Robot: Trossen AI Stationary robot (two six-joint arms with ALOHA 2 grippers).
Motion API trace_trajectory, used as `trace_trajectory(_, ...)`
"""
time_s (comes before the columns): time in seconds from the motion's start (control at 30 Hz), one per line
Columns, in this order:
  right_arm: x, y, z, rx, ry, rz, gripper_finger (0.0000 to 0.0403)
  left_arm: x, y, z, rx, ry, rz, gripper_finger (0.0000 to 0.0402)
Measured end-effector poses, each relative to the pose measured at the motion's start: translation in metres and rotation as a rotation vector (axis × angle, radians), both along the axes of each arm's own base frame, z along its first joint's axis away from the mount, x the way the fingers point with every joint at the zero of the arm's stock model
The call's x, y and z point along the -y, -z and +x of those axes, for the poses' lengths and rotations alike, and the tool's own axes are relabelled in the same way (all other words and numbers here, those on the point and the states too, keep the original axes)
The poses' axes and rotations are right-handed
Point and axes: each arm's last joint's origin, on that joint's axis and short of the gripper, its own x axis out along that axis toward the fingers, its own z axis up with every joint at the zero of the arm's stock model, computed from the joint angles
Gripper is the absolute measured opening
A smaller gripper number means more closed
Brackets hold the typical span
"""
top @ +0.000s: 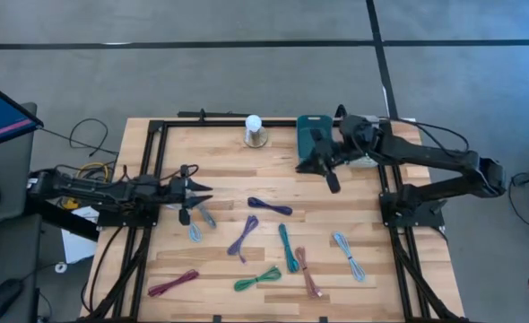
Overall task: Pick & Place USB Port
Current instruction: Put the braided purple charger cable into the blue bin
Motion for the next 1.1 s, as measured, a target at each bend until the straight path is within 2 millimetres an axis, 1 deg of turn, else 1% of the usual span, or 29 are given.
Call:
trace_trajectory(0.1,-0.008,-0.003,-0.013,-0.044,-0.006,0.013,0.0012,0.000,-0.005,0.004,-0.025,0.000,0.010,0.0104)
trace_trajectory(0.17,-0.014,-0.007,-0.022,-0.014,-0.021,0.005,0.0003,0.001,-0.009,0.008,-0.041,0.000,0.012,0.0104)
trace_trajectory(0.27,-0.024,-0.004,-0.035,0.041,-0.018,-0.027,0.0004,0.001,-0.012,0.015,-0.075,-0.001,0.015,0.0104)
trace_trajectory(0.33,-0.030,0.003,-0.045,0.061,0.019,-0.052,0.0006,0.002,-0.012,0.020,-0.092,-0.001,0.016,0.0104)
trace_trajectory(0.43,-0.038,0.019,-0.058,0.101,0.062,-0.056,0.0003,0.002,-0.012,0.029,-0.119,-0.005,0.018,0.0104)
trace_trajectory(0.57,-0.046,0.042,-0.072,0.177,0.062,-0.013,0.0002,0.000,-0.015,0.042,-0.152,-0.026,0.019,0.0104)
trace_trajectory(0.67,-0.049,0.056,-0.080,0.195,0.064,0.028,0.0004,-0.004,-0.020,0.052,-0.169,-0.055,0.022,0.0104)
trace_trajectory(0.8,-0.051,0.067,-0.086,0.208,0.067,0.055,0.0002,-0.012,-0.027,0.065,-0.185,-0.104,0.018,0.0104)
trace_trajectory(0.9,-0.053,0.073,-0.090,0.215,0.055,0.042,0.0001,-0.019,-0.028,0.072,-0.205,-0.128,0.014,0.0104)
trace_trajectory(1.0,-0.055,0.084,-0.093,0.222,0.044,0.028,0.0001,-0.025,-0.026,0.079,-0.230,-0.077,0.002,0.0104)
trace_trajectory(1.1,-0.057,0.095,-0.094,0.281,0.048,0.015,0.0001,-0.030,-0.024,0.087,-0.259,-0.024,-0.034,0.0104)
